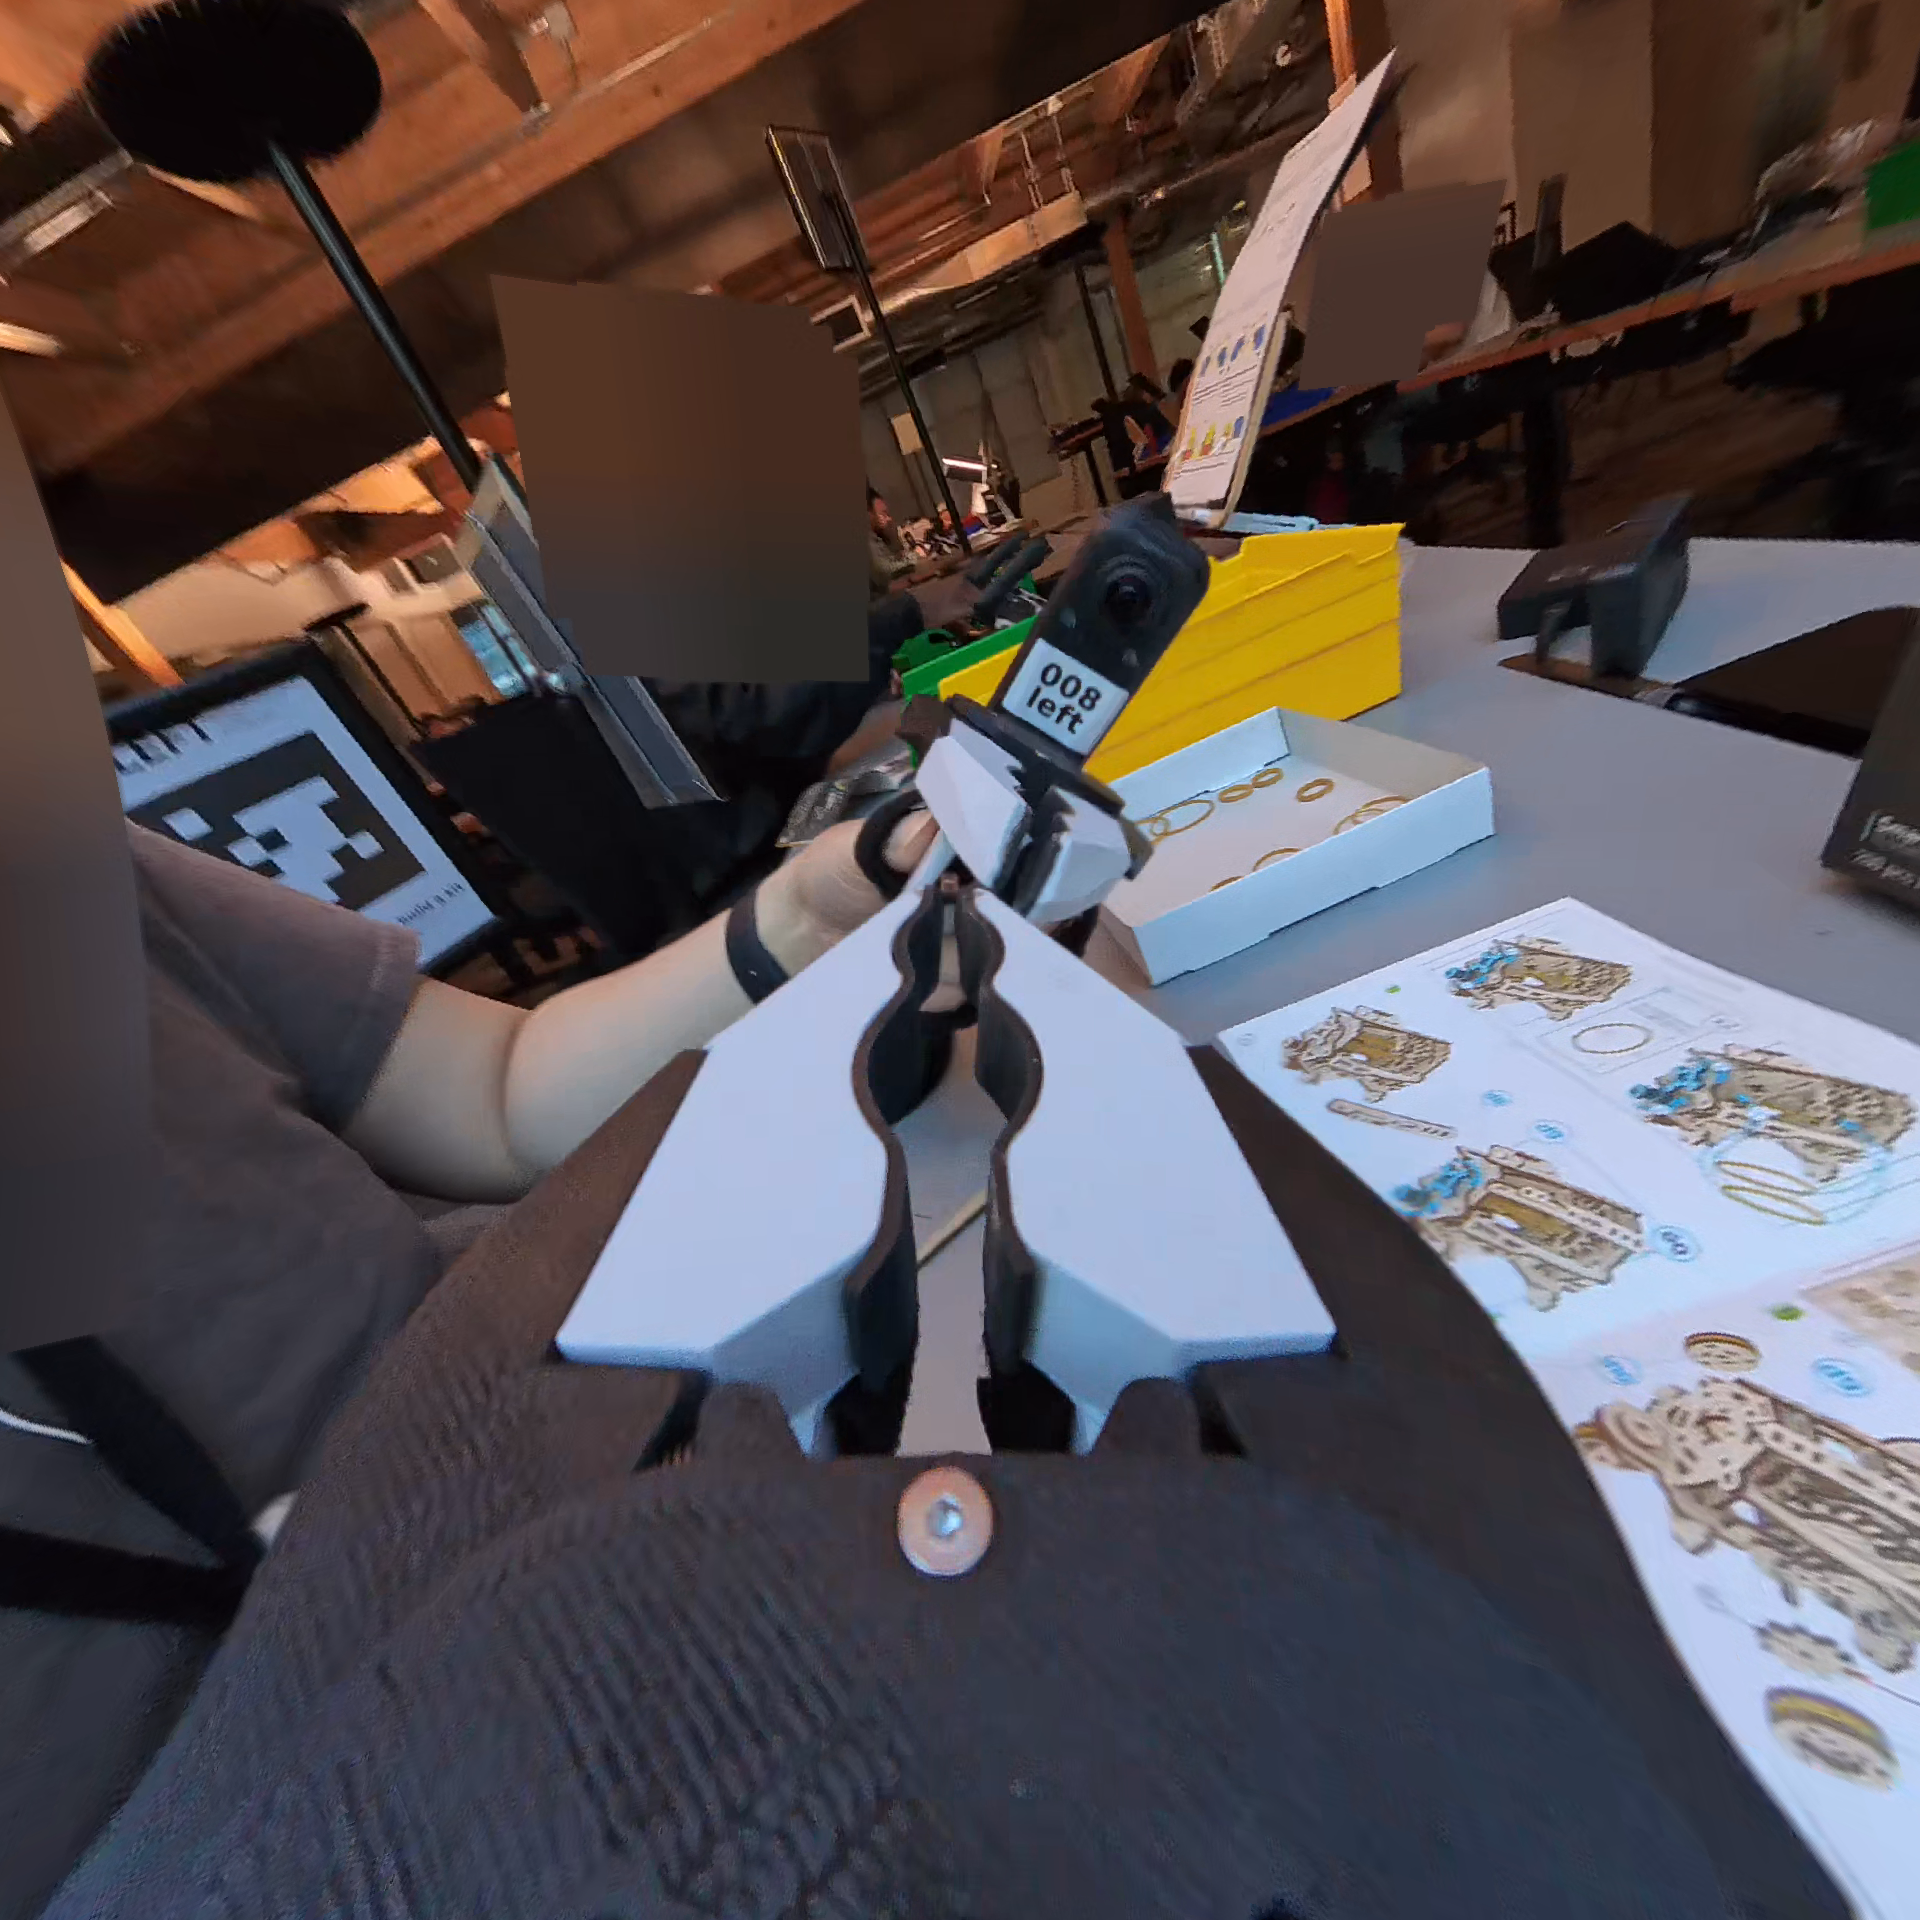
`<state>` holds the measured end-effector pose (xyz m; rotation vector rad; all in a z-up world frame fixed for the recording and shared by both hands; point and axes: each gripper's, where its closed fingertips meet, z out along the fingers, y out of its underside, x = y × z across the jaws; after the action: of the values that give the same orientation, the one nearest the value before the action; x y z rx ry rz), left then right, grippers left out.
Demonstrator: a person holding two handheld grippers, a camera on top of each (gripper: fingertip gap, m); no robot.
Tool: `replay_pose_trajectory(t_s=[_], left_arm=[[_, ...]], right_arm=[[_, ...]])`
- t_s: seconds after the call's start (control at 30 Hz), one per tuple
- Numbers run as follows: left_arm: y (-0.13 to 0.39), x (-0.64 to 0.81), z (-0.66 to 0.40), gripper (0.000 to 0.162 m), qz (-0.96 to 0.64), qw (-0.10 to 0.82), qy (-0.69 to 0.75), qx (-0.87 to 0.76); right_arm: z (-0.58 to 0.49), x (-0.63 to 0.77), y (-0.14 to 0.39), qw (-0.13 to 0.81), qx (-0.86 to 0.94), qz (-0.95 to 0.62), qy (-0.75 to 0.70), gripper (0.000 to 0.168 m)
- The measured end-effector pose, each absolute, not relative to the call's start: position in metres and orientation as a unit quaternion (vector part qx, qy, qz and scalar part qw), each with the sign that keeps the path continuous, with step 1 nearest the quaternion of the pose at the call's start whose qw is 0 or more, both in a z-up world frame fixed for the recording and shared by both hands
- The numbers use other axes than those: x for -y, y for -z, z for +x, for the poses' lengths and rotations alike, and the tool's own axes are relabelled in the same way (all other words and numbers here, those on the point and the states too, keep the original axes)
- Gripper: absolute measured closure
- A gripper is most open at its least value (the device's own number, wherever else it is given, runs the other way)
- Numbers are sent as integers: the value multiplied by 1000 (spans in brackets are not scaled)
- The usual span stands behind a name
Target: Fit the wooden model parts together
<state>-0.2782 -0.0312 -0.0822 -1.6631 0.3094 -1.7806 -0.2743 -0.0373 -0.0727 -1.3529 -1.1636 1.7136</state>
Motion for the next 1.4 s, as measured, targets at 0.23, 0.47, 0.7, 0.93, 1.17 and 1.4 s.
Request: replay_pose_trajectory(t_s=[0.23,0.47,0.7,0.93,1.17,1.4], left_arm=[[70,45,-277,145,-645,563,388,-342],[84,53,-260,161,-633,586,270,-428],[88,51,-260,153,-635,585,252,-437],[91,53,-255,152,-625,592,232,-453],[93,54,-254,160,-622,592,229,-459],[88,60,-253,162,-618,584,259,-458]], right_arm=[[-272,45,78,199,396,-540,-715,168],[-269,52,82,124,376,-543,-741,168],[-267,53,82,98,369,-542,-749,168],[-268,51,94,84,367,-565,-734,168],[-268,53,95,66,360,-564,-740,168],[-266,61,92,20,342,-538,-770,168]])
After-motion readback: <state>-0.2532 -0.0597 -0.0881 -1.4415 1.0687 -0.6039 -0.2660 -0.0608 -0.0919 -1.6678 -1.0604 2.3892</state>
